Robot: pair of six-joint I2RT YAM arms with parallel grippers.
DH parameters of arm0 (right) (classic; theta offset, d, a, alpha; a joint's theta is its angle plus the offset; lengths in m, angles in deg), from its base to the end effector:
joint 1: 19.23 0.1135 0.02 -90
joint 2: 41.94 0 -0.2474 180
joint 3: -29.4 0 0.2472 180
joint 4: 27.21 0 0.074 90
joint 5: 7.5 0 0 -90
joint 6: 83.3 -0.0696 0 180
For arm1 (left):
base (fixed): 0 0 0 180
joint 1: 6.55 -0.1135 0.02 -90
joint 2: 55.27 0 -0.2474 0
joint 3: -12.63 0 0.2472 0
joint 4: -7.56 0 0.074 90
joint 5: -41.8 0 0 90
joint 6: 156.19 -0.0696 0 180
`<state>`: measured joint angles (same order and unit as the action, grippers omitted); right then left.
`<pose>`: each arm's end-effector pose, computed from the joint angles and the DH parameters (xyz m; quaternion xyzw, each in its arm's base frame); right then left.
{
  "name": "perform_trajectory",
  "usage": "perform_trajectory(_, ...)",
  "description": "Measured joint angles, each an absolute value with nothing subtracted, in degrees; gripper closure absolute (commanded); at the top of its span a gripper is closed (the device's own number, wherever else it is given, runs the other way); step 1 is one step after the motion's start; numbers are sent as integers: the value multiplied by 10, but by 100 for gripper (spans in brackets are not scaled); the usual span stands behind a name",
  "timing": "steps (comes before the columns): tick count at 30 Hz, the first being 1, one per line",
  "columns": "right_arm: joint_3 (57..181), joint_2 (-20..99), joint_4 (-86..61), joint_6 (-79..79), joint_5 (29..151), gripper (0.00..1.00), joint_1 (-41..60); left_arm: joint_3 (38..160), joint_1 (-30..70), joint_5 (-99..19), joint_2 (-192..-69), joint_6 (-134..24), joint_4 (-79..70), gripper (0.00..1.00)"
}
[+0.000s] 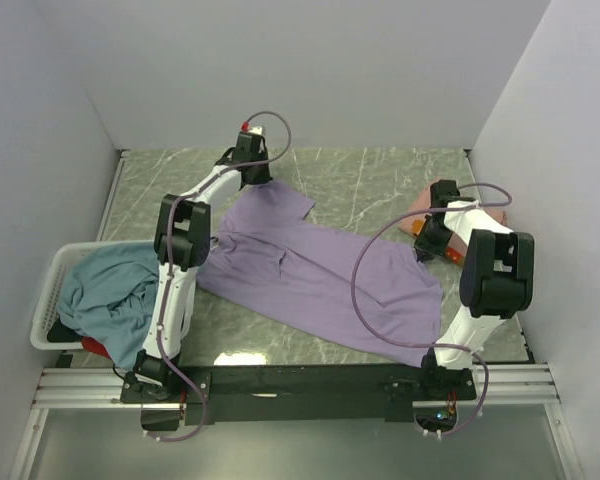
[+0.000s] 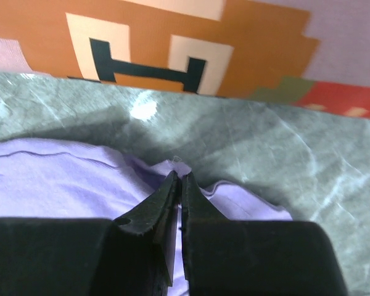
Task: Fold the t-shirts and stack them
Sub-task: Fold the tshirt
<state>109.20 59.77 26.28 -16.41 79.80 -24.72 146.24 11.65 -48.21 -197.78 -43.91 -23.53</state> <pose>0.3339 -0.0354 0.1246 0.2478 0.9602 -0.0036 0.1291 0.5420 -0.1782 0.1335 -0.0323 0.9057 -0.1462 0.3966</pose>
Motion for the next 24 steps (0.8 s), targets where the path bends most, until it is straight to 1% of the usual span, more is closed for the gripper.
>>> perform_trajectory(10,1115,568,289,-169,746,100,-247,1455,106,-443,-1939,-433,-227,100)
perform_trajectory(24,1190,570,306,-170,681,100,-263,1454,76,-379,-1936,-390,-190,100)
